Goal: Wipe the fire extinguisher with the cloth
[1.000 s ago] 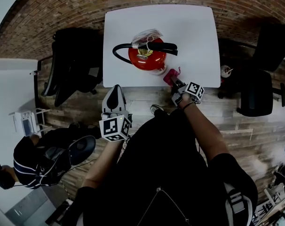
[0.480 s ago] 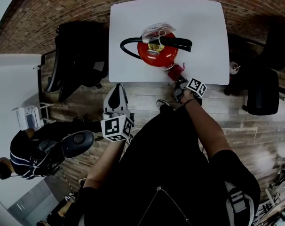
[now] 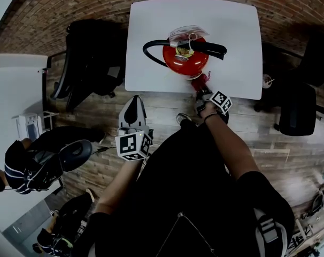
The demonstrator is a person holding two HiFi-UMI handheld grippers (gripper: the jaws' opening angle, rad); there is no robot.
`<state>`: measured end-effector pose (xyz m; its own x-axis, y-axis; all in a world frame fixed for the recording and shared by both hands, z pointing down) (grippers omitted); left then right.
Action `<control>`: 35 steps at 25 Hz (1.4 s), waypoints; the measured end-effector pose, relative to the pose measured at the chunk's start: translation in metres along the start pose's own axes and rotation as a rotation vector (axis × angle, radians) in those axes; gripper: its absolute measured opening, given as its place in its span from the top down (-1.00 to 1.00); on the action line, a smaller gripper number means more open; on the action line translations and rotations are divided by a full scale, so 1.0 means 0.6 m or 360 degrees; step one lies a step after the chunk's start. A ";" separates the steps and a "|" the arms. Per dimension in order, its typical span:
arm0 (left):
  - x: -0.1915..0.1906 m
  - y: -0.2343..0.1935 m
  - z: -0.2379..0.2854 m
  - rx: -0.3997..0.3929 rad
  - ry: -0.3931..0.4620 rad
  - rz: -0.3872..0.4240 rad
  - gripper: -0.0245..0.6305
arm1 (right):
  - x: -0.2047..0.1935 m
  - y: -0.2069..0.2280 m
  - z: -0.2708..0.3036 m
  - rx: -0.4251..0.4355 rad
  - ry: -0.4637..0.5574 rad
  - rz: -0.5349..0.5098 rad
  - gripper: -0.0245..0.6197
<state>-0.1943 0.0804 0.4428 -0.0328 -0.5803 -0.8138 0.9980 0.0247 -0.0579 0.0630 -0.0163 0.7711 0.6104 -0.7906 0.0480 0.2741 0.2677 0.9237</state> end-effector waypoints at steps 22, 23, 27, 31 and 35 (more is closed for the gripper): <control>0.008 0.020 -0.008 -0.0062 0.0055 -0.0013 0.83 | -0.003 -0.077 -0.037 0.0149 0.0007 0.0004 0.60; 0.009 0.020 -0.008 -0.0066 0.0058 -0.0012 0.83 | -0.004 -0.081 -0.039 0.0156 0.0008 0.0002 0.60; 0.012 0.022 -0.007 -0.0081 0.0065 -0.0011 0.84 | -0.005 -0.096 -0.045 0.0175 0.0013 0.0005 0.60; 0.016 0.027 -0.006 -0.0099 0.0075 -0.0007 0.83 | -0.007 -0.111 -0.052 0.0189 0.0015 0.0011 0.60; 0.020 0.029 -0.003 -0.0114 0.0080 -0.0002 0.83 | -0.009 -0.127 -0.058 0.0206 0.0018 0.0018 0.60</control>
<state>-0.1771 0.0752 0.4310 -0.0384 -0.5389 -0.8415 0.9916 0.0834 -0.0986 0.0648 -0.0129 0.6873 0.6216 -0.7814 0.0553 0.1694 0.2030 0.9644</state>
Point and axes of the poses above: the fingertips, and each gripper's own axes: z forward along the fingers, y to its right, x out of its top, the point moved 6 cm from there along -z, backward along the fingers, and after that the axes turned 13 degrees about -y, right-handed, at the moved point
